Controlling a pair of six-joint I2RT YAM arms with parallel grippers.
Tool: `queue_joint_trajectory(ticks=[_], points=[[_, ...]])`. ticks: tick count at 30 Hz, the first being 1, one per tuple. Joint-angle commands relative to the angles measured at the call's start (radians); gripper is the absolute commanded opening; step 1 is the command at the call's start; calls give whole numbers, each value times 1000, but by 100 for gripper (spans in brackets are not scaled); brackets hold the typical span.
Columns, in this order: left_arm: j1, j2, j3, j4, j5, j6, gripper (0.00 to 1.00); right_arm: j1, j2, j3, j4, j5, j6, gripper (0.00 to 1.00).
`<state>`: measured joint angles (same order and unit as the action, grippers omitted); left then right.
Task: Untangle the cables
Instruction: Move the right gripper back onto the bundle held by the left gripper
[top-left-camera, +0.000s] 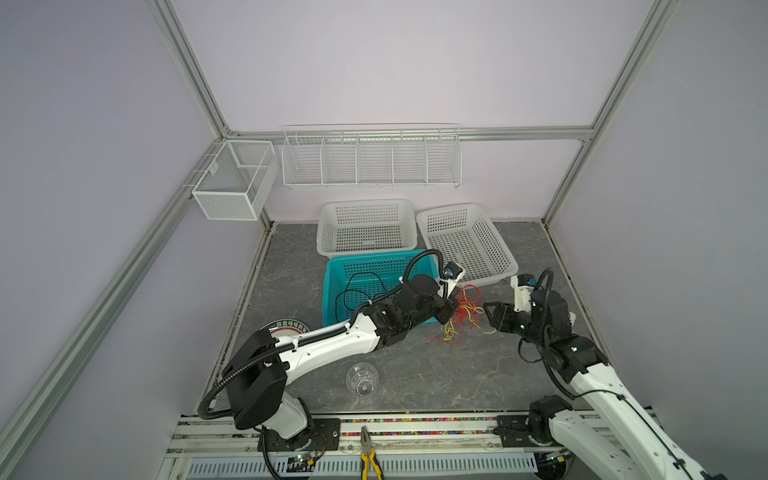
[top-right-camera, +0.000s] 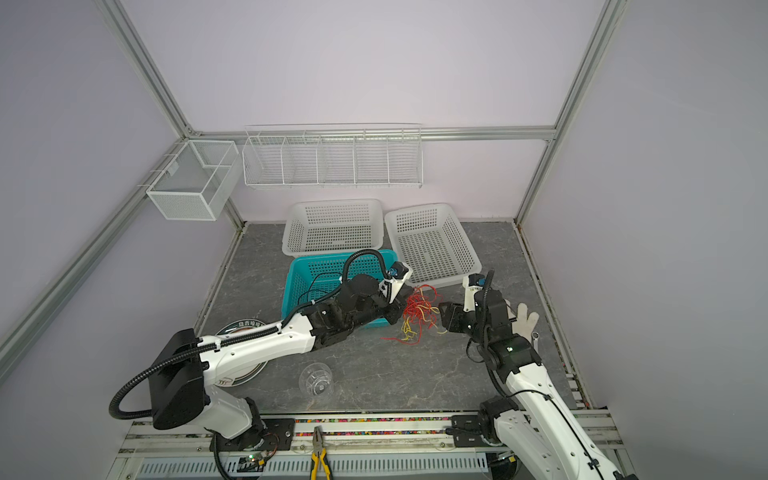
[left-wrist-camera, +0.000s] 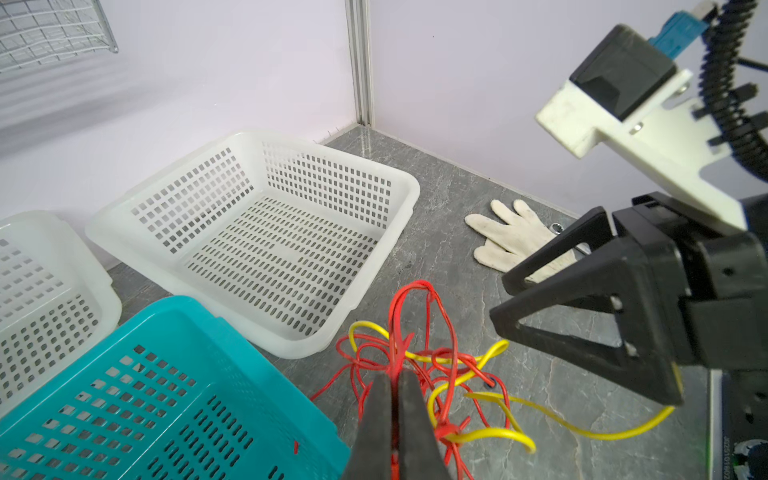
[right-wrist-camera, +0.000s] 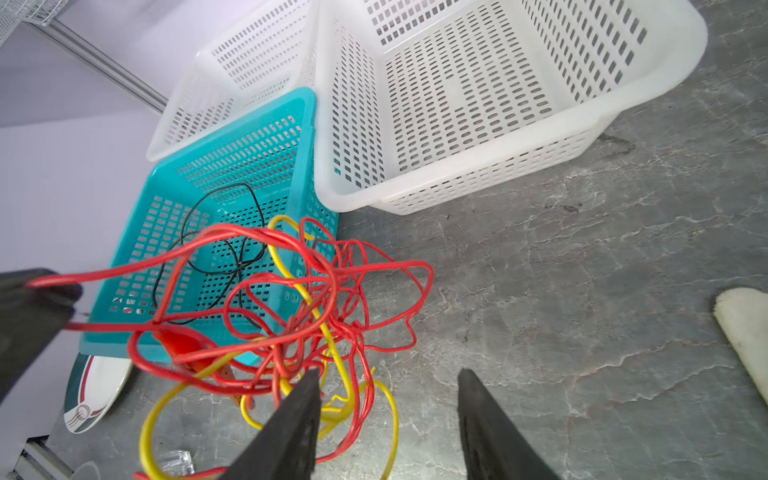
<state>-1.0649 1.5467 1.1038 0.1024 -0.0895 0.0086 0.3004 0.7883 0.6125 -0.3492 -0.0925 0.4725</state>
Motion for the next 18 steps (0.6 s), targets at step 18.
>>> queue_joint_trajectory(ticks=[18], points=[[6, -5, 13, 31, -17, 11, 0, -14, 133, 67, 42, 94, -9, 63]])
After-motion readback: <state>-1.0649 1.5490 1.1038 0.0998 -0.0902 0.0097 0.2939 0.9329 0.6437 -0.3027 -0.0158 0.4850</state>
